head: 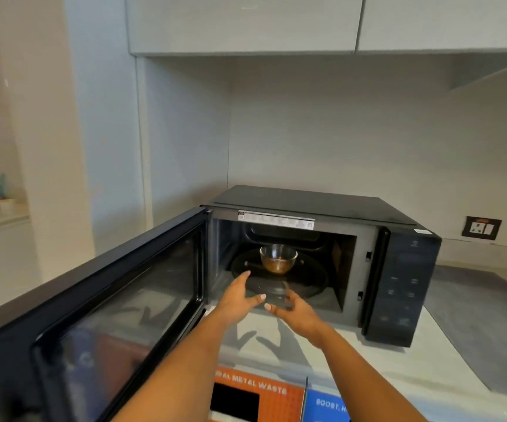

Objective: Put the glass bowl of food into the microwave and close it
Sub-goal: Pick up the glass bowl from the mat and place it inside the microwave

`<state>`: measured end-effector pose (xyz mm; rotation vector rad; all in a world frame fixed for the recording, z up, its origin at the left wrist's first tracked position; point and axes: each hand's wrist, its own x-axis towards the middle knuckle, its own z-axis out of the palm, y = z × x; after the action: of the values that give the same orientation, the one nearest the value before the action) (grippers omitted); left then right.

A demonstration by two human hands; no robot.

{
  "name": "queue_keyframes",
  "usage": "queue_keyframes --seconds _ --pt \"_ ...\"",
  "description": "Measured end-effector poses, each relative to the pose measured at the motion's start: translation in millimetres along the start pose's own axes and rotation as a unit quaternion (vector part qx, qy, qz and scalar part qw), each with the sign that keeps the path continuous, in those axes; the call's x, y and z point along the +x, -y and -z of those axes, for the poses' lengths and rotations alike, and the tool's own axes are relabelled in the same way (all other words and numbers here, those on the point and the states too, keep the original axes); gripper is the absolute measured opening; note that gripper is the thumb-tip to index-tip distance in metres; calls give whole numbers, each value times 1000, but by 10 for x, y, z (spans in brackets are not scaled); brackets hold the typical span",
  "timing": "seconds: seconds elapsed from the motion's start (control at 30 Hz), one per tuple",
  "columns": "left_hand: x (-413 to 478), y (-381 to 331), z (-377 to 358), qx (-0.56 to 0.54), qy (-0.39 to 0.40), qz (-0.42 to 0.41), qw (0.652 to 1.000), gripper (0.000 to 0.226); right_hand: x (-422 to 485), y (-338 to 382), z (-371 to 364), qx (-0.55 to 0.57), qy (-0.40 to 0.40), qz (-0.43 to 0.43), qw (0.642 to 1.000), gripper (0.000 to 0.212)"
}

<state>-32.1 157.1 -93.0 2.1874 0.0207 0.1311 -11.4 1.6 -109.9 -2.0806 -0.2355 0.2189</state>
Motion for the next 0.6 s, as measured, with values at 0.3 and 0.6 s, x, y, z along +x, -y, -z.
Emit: queue_keyframes --seconds 0.3,0.6 --pt "-1065 -15 281 227 -70 -64 969 61 -990 183 -597 -27 49 35 998 70" --pt "-1632 -431 827 493 -168 -135 843 67 -1701 563 -1288 5 130 106 986 53"
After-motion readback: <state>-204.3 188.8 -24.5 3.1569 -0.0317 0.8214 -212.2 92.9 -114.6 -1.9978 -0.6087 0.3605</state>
